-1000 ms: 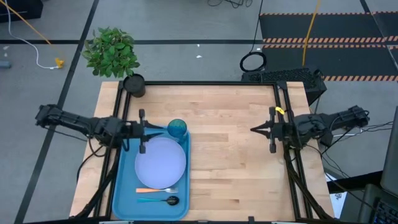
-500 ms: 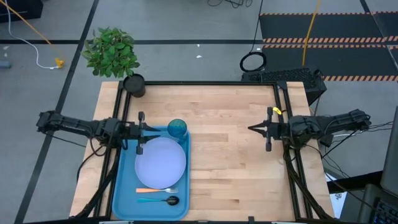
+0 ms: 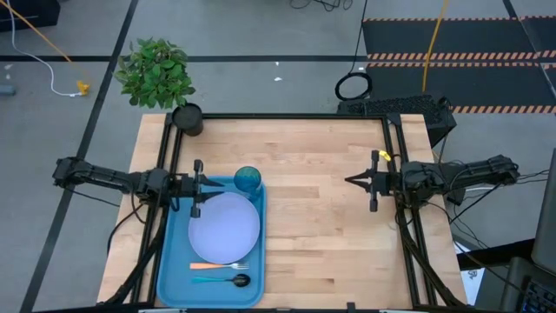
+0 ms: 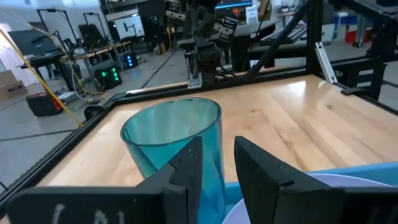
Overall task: Pick and place plate/cup/fork/spoon on tray
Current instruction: Return to Home Position
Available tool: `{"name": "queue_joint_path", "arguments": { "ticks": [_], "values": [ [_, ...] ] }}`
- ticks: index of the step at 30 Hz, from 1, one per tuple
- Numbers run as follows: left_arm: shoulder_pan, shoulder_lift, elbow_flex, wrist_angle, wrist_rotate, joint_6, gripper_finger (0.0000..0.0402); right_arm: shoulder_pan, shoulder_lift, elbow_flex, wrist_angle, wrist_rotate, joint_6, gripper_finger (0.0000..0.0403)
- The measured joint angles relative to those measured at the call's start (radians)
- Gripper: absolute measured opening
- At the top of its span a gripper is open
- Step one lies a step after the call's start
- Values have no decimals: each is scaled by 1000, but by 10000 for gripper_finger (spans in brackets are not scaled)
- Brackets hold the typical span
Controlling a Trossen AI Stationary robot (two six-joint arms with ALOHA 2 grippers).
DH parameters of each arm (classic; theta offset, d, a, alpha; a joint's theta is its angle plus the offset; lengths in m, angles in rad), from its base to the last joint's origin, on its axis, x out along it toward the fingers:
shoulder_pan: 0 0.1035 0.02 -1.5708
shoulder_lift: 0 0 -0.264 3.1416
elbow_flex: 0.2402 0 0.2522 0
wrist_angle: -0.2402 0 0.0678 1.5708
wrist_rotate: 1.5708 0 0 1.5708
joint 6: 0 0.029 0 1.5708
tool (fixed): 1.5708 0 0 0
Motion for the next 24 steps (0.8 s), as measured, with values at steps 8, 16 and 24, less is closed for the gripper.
{"name": "queue_joint_path", "arguments": {
  "ticks": [8,16,24],
  "values": [
    [0,0,0,14,0,26,97,-15,-9,-73,35,-3,-3,0],
    [1,0,0,18,0,28,97,-47,-64,-186,161,-3,-37,0],
    [1,0,0,19,0,33,97,-65,-139,-246,167,-56,17,0]
  ]
}}
